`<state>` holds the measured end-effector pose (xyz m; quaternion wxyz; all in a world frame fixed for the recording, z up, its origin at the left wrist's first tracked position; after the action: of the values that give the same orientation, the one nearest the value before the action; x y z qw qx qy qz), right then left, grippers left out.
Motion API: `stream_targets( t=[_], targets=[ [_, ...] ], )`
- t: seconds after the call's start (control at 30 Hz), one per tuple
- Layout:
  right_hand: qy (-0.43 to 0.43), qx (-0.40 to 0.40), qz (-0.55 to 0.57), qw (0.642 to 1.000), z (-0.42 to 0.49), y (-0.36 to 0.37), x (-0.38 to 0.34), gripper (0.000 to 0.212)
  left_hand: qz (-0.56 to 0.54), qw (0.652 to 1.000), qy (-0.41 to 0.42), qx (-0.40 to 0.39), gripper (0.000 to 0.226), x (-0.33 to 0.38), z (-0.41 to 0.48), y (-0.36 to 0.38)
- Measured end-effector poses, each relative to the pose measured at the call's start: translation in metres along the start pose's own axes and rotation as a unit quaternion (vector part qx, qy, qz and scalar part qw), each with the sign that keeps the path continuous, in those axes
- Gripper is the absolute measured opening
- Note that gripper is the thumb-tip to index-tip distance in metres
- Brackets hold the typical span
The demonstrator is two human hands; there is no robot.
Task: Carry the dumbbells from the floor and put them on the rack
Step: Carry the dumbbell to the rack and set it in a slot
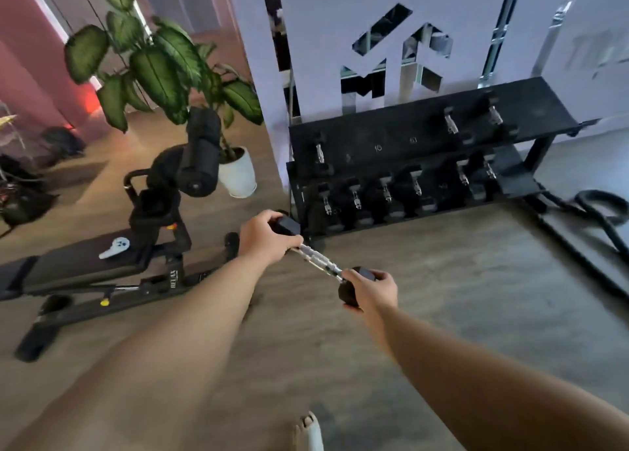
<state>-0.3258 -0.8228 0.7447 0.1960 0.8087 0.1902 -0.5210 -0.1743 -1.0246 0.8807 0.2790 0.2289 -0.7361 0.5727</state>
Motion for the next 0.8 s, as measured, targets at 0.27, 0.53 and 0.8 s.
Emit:
stream_targets(
  t=[0.27, 0.53, 0.8],
  targets=[
    [0.053, 0.081, 0.076, 0.992, 0.098, 0.121, -0.007, 0.056, 0.063, 0.994, 0.056, -0.063, 0.071, 0.066, 0.189, 0.011],
    [0.056, 0.121, 0.054, 0.990, 0.257, 0.166, -0.039, 0.060, 0.094, 0.988, 0.099, -0.069, 0.069, 0.158, 0.331, 0.069],
    [0.066, 0.111, -0.002, 0.992, 0.432, 0.188, -0.072, 0.081, 0.154, 0.977, 0.132, -0.065, 0.076, 0.257, 0.458, 0.146]
  ],
)
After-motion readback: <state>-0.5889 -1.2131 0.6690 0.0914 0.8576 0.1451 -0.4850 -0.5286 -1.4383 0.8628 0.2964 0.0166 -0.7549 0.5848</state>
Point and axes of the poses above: each hand's wrist, its own z-axis towards the middle knuckle, its own y-axis out of the palm, x = y × z, the point moved 9 cm from there along z, towards the middle knuckle, and after that the axes turned 15 degrees about -y, right-handed, at the moved point
